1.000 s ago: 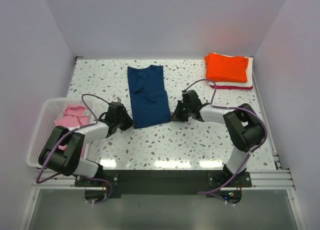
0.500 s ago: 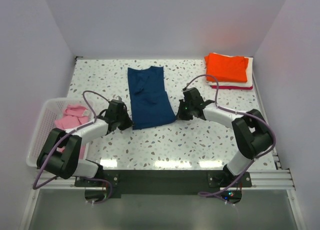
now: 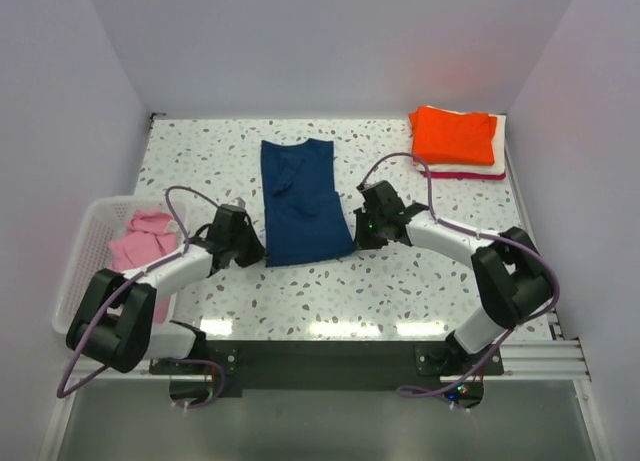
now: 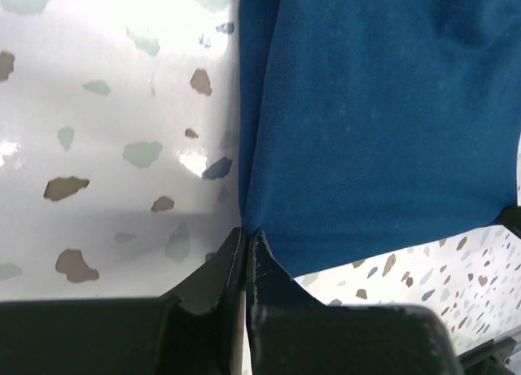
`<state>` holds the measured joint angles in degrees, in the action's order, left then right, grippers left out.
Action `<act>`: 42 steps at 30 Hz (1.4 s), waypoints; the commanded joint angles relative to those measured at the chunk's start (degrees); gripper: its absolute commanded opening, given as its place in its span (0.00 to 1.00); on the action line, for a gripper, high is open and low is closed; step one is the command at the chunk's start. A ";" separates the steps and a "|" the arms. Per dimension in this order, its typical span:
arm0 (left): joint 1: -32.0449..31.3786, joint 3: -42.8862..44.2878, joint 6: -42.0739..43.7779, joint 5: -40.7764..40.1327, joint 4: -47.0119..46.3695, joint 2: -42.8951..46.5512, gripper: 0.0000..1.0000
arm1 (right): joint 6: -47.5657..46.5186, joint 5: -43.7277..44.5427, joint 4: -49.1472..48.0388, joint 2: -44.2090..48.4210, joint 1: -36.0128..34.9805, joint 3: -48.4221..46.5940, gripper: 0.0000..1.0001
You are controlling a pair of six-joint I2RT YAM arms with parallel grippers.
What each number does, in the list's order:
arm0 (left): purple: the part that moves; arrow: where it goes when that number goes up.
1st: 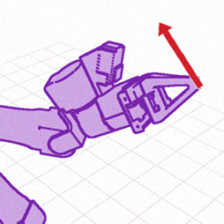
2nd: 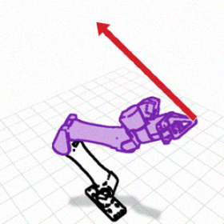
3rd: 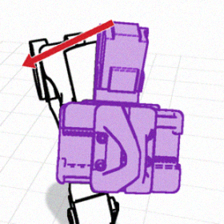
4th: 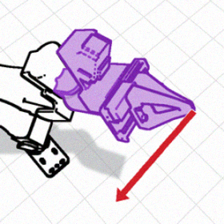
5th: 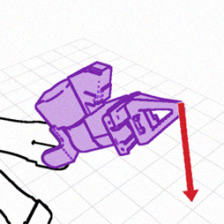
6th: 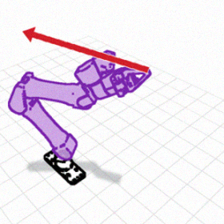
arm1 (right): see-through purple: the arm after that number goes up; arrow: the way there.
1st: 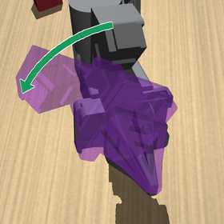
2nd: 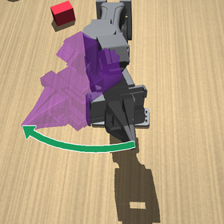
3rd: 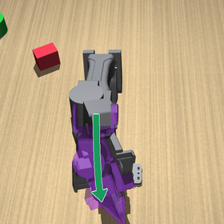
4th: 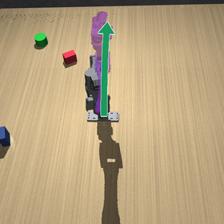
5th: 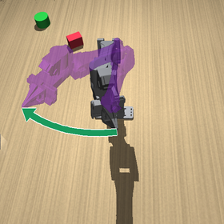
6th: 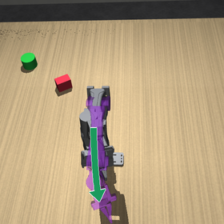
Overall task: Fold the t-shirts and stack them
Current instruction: Fold the tshirt
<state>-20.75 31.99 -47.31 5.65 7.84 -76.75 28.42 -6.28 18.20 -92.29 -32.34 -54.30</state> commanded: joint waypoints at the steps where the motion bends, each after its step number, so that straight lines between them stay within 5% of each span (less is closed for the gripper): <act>1: -0.34 -2.80 1.17 1.64 1.83 3.27 0.00 | -1.62 2.68 3.33 3.78 -2.55 1.47 0.00; 15: -3.76 -12.04 -0.76 7.96 12.38 20.76 0.03 | 3.48 1.81 6.85 20.48 -11.61 15.10 0.03; 19: -3.86 -8.89 -0.59 8.85 15.80 22.87 0.25 | 3.04 3.73 9.57 22.33 -11.61 14.93 0.21; 20: -3.86 -7.92 0.11 7.98 16.68 23.05 0.30 | 3.04 4.00 10.10 23.11 -11.61 14.75 0.35; 22: -3.86 -4.76 0.81 7.01 19.40 23.84 0.40 | 3.13 4.69 11.50 24.17 -11.61 13.61 0.48; 23: -3.86 -3.44 1.16 6.48 20.37 23.93 0.43 | 3.13 5.31 11.86 25.13 -11.61 13.09 0.55; 27: -3.77 3.24 3.54 2.18 20.30 22.70 0.40 | 3.13 10.06 12.48 24.80 -10.30 7.05 0.58; 32: -3.77 17.11 9.58 -0.63 10.11 7.17 0.39 | 3.30 4.38 5.28 16.64 -2.30 -2.19 0.52; 42: -3.86 50.09 23.92 -13.03 10.88 -29.38 0.55 | 5.06 -0.31 -4.30 -2.71 3.07 -15.30 0.43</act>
<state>-24.51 76.03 -30.33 -2.22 18.52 -99.96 32.45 -4.49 18.00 -93.34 -29.39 -66.48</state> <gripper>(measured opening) 0.548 0.436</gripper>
